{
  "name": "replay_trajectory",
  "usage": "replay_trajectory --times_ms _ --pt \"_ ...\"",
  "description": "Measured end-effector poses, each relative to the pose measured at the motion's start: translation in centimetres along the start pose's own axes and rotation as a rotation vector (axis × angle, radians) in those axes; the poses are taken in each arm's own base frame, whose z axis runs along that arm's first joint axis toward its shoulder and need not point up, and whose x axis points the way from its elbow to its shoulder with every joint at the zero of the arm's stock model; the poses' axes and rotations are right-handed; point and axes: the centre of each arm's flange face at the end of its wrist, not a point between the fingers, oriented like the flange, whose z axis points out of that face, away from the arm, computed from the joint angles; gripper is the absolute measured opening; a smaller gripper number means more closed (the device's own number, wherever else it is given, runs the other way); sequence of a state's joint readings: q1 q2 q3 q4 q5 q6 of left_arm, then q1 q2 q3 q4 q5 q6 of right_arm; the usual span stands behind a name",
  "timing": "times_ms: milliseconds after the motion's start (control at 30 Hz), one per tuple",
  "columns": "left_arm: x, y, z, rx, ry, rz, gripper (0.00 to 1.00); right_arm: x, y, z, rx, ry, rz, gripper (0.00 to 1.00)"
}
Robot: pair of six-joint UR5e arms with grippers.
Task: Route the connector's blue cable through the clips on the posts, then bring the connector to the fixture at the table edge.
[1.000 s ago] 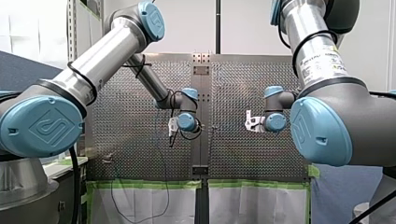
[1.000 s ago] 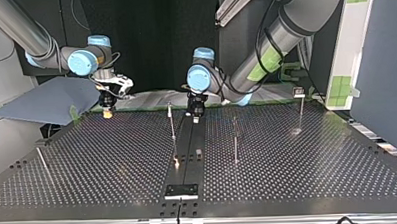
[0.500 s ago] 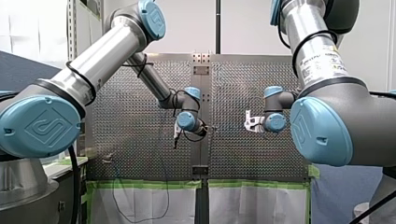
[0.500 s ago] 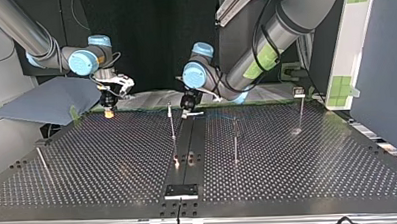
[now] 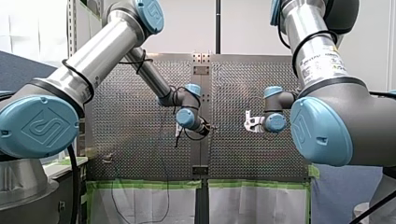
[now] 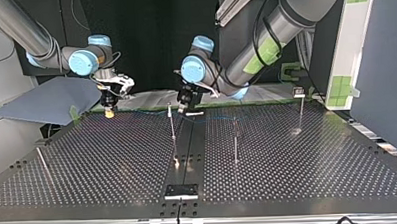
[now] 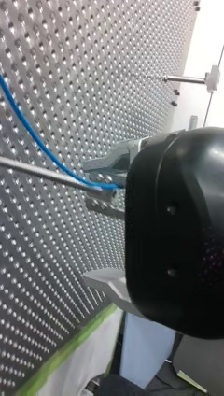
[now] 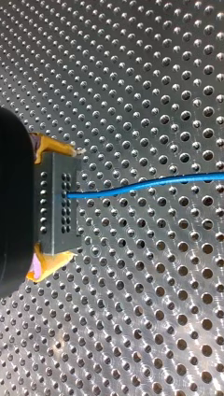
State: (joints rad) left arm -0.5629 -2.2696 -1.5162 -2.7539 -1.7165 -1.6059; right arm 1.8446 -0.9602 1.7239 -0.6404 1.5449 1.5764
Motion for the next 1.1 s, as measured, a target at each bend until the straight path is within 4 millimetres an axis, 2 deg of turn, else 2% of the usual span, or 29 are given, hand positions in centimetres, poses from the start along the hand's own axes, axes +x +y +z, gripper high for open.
replay_trajectory --times_ms 267,600,933,1100 --pt "1.2 -0.7 -0.8 0.016 0.004 0.006 1.0 0.0 0.0 0.0 0.001 -0.002 0.001 0.0" --pt "1.3 -1.2 -1.1 0.013 0.003 0.011 1.0 -0.1 0.0 0.0 0.0 -0.004 0.001 0.0" --pt "-0.5 -1.3 -1.8 -0.007 -0.017 0.01 1.0 -0.1 0.0 0.0 0.0 -0.005 0.001 0.0" --pt "-0.7 -1.3 -2.2 -0.037 -0.013 0.014 1.0 -0.2 0.0 0.0 0.0 -0.005 0.001 0.0"
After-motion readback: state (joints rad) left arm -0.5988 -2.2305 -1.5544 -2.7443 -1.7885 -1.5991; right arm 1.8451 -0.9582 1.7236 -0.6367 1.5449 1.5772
